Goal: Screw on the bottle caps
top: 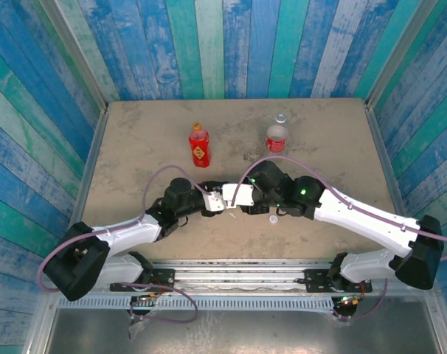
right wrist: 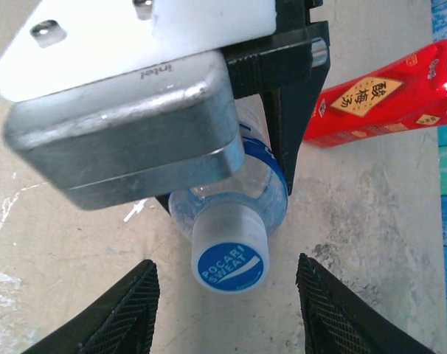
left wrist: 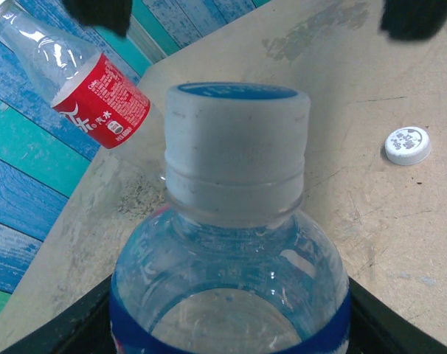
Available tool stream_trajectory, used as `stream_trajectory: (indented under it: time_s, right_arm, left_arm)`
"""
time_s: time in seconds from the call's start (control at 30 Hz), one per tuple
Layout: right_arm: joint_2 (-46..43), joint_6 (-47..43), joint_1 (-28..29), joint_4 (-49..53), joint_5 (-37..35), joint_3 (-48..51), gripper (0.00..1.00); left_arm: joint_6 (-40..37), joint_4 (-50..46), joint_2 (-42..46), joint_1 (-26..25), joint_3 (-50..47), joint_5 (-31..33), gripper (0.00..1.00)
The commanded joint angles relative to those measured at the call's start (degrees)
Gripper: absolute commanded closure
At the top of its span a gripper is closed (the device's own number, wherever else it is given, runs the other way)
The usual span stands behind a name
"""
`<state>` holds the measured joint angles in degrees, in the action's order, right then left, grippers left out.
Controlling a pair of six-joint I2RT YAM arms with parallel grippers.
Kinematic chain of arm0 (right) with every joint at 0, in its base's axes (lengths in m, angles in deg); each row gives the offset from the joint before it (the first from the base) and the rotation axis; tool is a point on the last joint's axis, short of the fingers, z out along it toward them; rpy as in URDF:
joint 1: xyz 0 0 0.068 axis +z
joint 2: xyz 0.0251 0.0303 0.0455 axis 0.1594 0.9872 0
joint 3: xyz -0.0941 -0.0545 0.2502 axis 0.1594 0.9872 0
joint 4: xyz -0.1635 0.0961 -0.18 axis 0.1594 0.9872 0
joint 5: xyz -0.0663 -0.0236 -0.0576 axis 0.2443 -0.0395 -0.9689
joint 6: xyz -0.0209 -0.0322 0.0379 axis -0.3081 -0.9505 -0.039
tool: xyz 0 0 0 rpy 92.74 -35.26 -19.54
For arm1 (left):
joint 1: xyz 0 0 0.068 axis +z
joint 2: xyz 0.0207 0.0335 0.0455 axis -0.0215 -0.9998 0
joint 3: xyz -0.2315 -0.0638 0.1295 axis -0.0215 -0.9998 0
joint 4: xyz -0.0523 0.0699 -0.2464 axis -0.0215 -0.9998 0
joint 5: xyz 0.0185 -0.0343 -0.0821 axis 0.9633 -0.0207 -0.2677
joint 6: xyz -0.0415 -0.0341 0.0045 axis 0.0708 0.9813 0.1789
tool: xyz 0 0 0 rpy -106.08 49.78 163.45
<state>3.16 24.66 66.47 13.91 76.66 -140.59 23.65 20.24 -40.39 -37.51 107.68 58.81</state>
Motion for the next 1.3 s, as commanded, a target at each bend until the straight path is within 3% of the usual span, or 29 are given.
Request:
stream_trajectory:
  time_s: [0.0,0.13,0.27,0.43,0.6,0.67,0.73,0.8,0.87,0.97,1.1,1.17,1.27]
  right_arm:
    - [1.77,-2.86,0.27,-0.88,0.19,-1.27,0.51]
    - [3.02,-2.99,0.27,-0.86,-1.5,-1.03,0.56]
    - [3.15,-1.19,0.26,-1.25,-1.83,-1.27,0.68]
    - [2.7,7.62,0.23,-2.87,-1.92,-0.56,0.82]
    - [2.08,37.8,0.18,-9.82,-7.17,1.69,0.94]
    - [1.69,56.78,-0.04,-10.79,-8.42,1.94,0.97]
    - [1.3,72.54,-0.85,-10.74,-4.41,2.47,0.98]
    - [1.02,77.86,-1.51,-11.75,0.45,3.38,0.94]
    - [0.78,76.8,-1.98,-10.37,1.45,3.47,0.88]
    - [0.09,67.3,-3.3,-7.21,3.26,3.55,0.72]
    - [-2.53,43.38,-3.61,-2.68,5.7,3.98,0.51]
    - [-4.53,27.52,-3.62,-0.32,10.86,4.54,0.47]
    - [-7.29,13.16,-3.2,-0.95,13.8,6.22,0.44]
  left_arm:
    - [-0.5,-0.29,0.23,-0.1,0.3,-0.42,0.41]
    - [-0.29,-0.03,0.36,-0.1,0.24,-0.57,0.41]
    - [-0.32,-0.04,0.41,-0.07,0.31,-0.58,0.41]
    - [-0.34,0.11,0.66,-0.11,0.29,-0.56,0.41]
    - [-0.21,0.5,0.75,-0.09,0.12,-0.73,0.41]
    - [-0.2,0.63,0.67,-0.11,0.11,-0.68,0.41]
    - [-0.26,0.34,0.72,-0.07,0.29,-0.78,0.41]
    - [-0.25,0.48,0.76,-0.13,0.19,-0.91,0.41]
    - [-0.2,0.68,0.59,-0.11,0.25,-1.2,0.41]
    - [-0.26,0.42,0.5,-0.11,0.31,-1.25,0.41]
    - [-0.07,0.8,0.5,-0.06,-0.09,-1.36,0.41]
    - [0.0,1.12,0.28,-0.08,-0.14,-1.73,0.41]
    - [0.08,1.12,0.23,-0.08,0.01,-2.0,0.41]
